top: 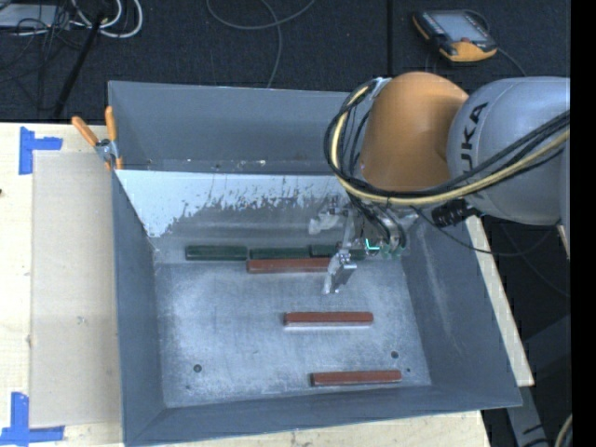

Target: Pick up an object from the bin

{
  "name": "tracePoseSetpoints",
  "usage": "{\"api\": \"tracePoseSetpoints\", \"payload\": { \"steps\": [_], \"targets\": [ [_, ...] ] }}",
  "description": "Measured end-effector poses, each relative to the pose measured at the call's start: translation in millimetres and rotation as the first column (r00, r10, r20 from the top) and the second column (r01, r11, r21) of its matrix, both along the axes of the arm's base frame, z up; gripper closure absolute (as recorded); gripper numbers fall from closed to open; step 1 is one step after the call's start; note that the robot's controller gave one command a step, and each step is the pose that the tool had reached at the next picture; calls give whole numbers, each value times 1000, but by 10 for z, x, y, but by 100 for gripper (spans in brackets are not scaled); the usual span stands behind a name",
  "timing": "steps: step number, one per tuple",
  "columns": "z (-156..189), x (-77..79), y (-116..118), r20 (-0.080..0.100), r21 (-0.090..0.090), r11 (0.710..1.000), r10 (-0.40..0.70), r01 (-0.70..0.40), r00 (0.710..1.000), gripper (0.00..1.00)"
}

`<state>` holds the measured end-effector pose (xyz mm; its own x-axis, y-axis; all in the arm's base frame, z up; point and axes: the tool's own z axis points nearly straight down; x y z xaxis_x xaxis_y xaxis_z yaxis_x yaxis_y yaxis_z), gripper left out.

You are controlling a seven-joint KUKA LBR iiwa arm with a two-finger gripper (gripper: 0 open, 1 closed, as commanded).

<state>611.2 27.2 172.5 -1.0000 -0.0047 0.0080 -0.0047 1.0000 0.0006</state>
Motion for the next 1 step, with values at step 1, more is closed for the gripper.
{"api": "tracePoseSetpoints", "payload": {
  "steps": [1],
  "targets": [
    [45,17,-1,7,0,1000,0,0,1000,0]
  ]
}}
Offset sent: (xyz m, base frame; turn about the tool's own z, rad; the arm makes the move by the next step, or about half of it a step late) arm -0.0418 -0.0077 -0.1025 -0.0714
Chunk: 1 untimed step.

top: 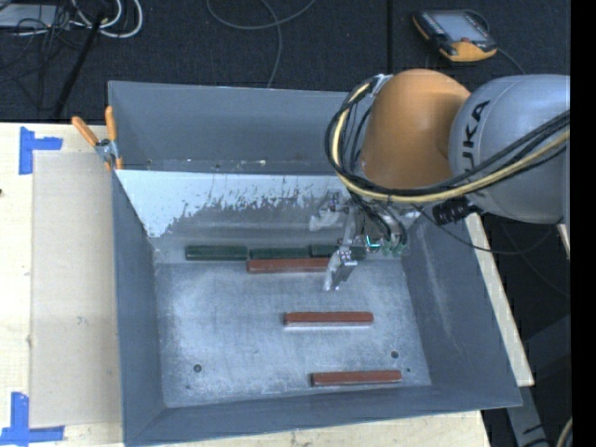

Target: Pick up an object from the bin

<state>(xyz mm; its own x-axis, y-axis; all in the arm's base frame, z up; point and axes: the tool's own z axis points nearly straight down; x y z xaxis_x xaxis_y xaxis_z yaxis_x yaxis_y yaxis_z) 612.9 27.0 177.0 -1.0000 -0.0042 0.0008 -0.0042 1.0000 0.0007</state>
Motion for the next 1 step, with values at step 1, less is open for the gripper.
{"api": "tracePoseSetpoints", "payload": {
  "steps": [1],
  "targets": [
    [-421,-164,-21,8,-1,1000,28,-28,1000,0]
  ]
}}
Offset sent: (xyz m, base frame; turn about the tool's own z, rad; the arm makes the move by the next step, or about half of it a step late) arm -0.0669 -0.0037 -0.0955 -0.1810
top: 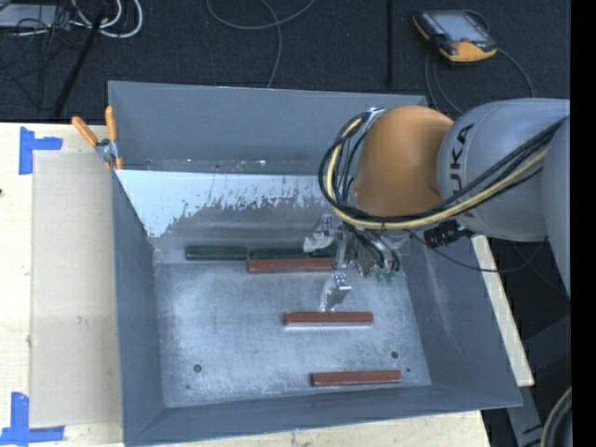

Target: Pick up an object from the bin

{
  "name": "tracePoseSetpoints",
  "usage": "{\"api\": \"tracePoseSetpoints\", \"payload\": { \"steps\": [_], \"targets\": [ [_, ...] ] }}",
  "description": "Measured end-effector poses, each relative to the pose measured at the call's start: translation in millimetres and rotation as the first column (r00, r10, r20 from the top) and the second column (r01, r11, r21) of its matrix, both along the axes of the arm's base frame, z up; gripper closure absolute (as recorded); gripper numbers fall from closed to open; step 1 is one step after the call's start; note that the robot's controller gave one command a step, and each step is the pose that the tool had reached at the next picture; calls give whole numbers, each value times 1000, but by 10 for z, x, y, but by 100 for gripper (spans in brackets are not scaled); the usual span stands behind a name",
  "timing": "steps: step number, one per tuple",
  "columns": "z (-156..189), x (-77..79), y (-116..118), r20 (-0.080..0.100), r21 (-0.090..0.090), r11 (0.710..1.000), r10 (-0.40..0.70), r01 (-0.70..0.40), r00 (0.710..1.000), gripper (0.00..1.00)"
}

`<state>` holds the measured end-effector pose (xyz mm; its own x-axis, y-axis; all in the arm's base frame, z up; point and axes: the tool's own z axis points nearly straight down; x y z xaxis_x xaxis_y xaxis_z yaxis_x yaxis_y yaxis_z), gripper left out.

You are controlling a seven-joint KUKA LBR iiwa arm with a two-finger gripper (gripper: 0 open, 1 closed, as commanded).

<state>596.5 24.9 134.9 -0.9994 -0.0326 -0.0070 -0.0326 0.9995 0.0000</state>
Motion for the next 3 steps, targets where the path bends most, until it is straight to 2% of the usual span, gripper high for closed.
{"api": "tracePoseSetpoints", "payload": {
  "steps": [1,2,3],
  "targets": [
    [-537,-509,-8,-10,1,989,151,-151,988,100],
    [-537,-509,-8,-10,1,989,151,-151,989,100],
    [-61,-490,-65,-15,2,987,161,-161,987,100]
  ]
}}
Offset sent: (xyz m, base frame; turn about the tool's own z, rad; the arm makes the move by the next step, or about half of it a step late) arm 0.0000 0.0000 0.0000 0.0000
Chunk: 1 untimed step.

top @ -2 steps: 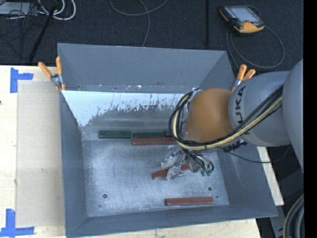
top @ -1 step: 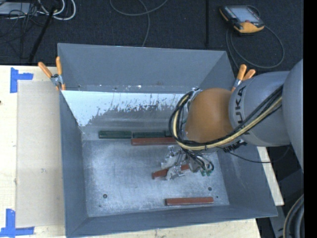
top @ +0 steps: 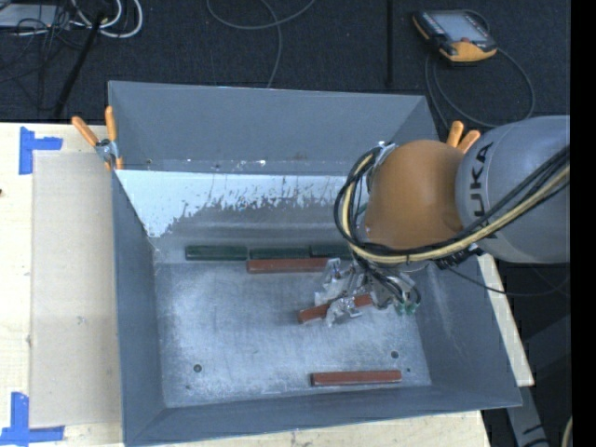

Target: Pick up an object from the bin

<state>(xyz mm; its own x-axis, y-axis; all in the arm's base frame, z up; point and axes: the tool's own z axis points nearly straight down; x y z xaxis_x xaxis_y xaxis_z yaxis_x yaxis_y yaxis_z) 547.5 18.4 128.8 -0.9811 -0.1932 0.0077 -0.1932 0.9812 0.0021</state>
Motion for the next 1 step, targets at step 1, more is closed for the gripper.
{"api": "tracePoseSetpoints", "payload": {
  "steps": [1],
  "targets": [
    [158,28,-17,2,0,1000,3,-3,1000,100]
  ]
}}
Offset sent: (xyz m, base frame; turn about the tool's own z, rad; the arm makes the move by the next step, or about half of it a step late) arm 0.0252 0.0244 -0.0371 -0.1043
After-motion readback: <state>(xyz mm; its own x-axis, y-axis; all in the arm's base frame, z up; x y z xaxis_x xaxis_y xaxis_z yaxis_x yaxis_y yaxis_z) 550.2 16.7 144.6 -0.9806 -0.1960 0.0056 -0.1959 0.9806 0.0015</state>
